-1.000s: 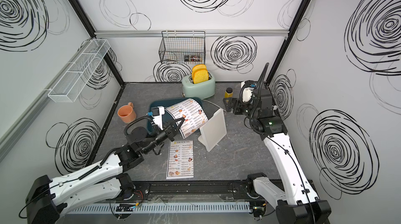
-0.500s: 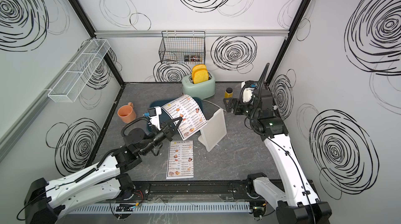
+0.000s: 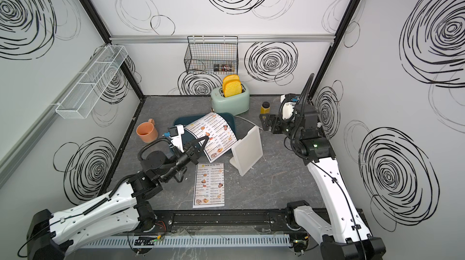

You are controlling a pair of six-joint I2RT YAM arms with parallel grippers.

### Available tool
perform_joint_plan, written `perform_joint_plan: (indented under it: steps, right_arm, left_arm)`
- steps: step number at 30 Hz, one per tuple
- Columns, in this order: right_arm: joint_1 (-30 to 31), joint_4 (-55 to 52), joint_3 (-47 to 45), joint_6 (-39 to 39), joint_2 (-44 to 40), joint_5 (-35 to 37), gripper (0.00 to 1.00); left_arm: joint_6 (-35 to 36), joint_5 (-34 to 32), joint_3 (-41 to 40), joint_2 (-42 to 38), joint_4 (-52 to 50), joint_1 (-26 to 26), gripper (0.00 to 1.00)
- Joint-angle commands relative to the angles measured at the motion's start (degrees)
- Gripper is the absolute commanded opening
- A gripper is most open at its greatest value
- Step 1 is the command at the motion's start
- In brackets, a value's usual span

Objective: Replace the menus in the menu holders
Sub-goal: Insert the menu into the menu holder.

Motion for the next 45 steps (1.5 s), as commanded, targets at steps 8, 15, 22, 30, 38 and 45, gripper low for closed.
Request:
perform_joint_plan:
  steps: [8,15,22,30,38,45]
  right_arm:
    - [0.18,-1.05,-0.25,-0.56,-1.06,0.49,0.96]
    - [0.18,-1.21,-0.42,-0.6,-1.18,0.54,0.96]
    - [0.18,-1.15,-0.33,-0.58,-1.23,0.55,0.96]
    - [0.16,-1.3,-0.41,-0.58,-1.22,0.54,0.96]
    - [0.17,-1.3,-0.41,-0.6,-1.22,0.54,0.96]
    - [0.18,-1.36,-0.41,-0.59,-1.2,0.62,0.96]
  left_arm:
    - [0.35,-1.04,-1.24,0.33,2.75,-0.41,0.0]
    - [-0.48,-0.27,-1.96,0.66,3.55,-0.4,0.0]
    - [-0.61,-0.49,-2.04,0.48,3.39,-0.45,0.0]
    - [-0.96,-0.09,-1.69,-0.22,3.91,-0.4,0.0]
    - [-1.1,-0.41,-2.04,-0.66,3.56,-0.41,0.0]
    - [-1.29,-0.19,-2.22,-0.53,3.4,-0.41,0.0]
